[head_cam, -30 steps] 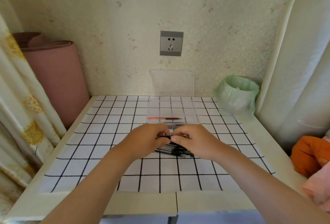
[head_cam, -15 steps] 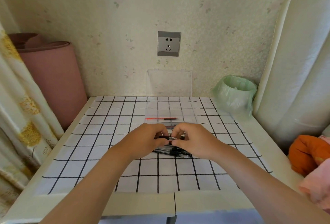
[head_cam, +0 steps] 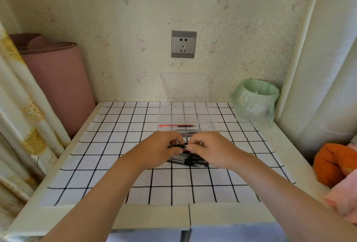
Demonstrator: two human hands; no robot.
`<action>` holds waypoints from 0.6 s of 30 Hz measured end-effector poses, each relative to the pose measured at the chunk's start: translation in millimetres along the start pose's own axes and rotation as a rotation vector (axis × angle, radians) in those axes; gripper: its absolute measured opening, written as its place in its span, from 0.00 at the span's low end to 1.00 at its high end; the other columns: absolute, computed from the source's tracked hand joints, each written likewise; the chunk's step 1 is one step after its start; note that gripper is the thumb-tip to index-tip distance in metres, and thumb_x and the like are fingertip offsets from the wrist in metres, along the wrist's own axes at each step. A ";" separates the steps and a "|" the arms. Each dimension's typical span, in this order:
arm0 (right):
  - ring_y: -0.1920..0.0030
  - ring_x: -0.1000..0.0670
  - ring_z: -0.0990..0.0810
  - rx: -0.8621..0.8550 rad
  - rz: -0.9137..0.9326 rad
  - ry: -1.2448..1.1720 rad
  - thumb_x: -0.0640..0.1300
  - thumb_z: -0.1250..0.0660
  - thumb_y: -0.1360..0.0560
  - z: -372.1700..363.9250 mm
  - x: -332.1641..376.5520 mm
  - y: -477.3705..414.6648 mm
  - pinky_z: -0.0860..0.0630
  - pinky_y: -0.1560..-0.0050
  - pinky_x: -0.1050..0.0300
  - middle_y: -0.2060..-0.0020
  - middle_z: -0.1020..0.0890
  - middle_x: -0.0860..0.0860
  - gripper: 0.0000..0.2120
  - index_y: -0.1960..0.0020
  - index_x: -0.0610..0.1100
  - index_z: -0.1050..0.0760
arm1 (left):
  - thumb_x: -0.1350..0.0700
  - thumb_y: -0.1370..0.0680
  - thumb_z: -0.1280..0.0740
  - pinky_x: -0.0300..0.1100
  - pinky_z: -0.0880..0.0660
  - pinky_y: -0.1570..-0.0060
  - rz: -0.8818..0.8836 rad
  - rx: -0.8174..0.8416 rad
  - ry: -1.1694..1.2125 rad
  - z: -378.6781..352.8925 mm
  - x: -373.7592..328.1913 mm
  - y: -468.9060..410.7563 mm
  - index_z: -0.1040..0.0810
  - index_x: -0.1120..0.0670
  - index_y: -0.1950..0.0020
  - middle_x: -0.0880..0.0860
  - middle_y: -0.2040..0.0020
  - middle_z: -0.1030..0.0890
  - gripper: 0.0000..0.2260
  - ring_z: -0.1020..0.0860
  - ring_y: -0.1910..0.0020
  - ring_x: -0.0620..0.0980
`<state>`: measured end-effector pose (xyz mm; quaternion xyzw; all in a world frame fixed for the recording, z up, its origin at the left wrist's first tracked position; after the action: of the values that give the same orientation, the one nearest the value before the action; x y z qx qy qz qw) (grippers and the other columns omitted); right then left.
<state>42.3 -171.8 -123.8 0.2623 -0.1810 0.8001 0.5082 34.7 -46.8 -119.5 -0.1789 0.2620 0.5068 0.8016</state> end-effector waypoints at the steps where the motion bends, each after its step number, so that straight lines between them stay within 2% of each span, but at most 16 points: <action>1: 0.69 0.59 0.25 0.018 -0.007 0.004 0.53 0.36 0.21 -2.2 -0.7 -0.2 0.30 0.66 0.58 0.65 0.20 0.56 0.10 0.56 0.50 0.19 | 0.51 0.22 0.32 0.33 0.30 0.61 0.000 0.000 -0.004 -0.1 0.1 0.0 0.21 0.45 0.47 0.45 0.58 0.22 0.04 0.25 0.61 0.42; 3: 0.67 0.58 0.23 0.039 -0.004 0.016 0.55 0.36 0.21 -3.9 -0.6 -0.2 0.26 0.63 0.54 0.63 0.18 0.55 0.11 0.53 0.51 0.19 | 0.51 0.22 0.32 0.33 0.30 0.61 0.004 0.003 -0.013 -1.0 1.3 -0.3 0.22 0.44 0.48 0.45 0.58 0.22 0.03 0.25 0.61 0.42; 7: 0.66 0.69 0.26 -0.008 0.008 -0.001 0.52 0.30 0.25 3.0 -0.8 0.9 0.34 0.63 0.66 0.59 0.21 0.61 0.05 0.50 0.54 0.20 | 0.50 0.21 0.32 0.34 0.32 0.63 0.009 -0.005 -0.021 -1.0 1.9 -1.7 0.22 0.44 0.49 0.45 0.59 0.22 0.03 0.26 0.62 0.42; 9: 0.66 0.67 0.26 -0.020 0.020 0.005 0.51 0.31 0.24 6.2 0.5 1.3 0.34 0.64 0.66 0.62 0.22 0.61 0.04 0.52 0.52 0.20 | 0.51 0.21 0.32 0.33 0.31 0.63 0.002 -0.010 -0.016 -0.7 0.1 -2.8 0.22 0.44 0.48 0.45 0.59 0.22 0.03 0.26 0.62 0.42; 12: 0.70 0.61 0.28 0.002 0.005 0.025 0.52 0.34 0.22 4.9 -2.5 2.2 0.33 0.65 0.62 0.68 0.23 0.58 0.08 0.53 0.51 0.19 | 0.51 0.22 0.31 0.32 0.31 0.63 -0.004 -0.011 -0.010 -2.0 -1.6 -5.2 0.21 0.44 0.48 0.46 0.58 0.21 0.03 0.25 0.62 0.42; 15: 0.63 0.63 0.24 -0.014 0.013 0.038 0.54 0.32 0.24 6.9 -4.6 3.9 0.28 0.60 0.63 0.59 0.20 0.60 0.06 0.50 0.54 0.20 | 0.51 0.22 0.31 0.32 0.30 0.62 -0.006 -0.010 -0.011 -4.7 -3.0 -7.9 0.22 0.44 0.49 0.46 0.58 0.21 0.03 0.24 0.61 0.43; 18: 0.65 0.63 0.26 -0.029 0.010 0.045 0.53 0.31 0.24 11.0 -8.0 4.4 0.30 0.62 0.62 0.57 0.19 0.59 0.04 0.51 0.54 0.21 | 0.51 0.22 0.32 0.35 0.26 0.59 -0.018 -0.008 -0.001 -7.6 -7.4 -10.8 0.21 0.44 0.48 0.45 0.57 0.20 0.03 0.23 0.59 0.43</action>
<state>43.7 -185.5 -119.9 0.2358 -0.1823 0.8055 0.5121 40.1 -60.9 -120.9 -0.1841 0.2580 0.5006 0.8056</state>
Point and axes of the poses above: each hand's wrist, its own y-axis away from the middle knuckle, its own z-axis out of the back of the hand, x = y × z, the point moved 10 cm from there along -y, towards the middle knuckle
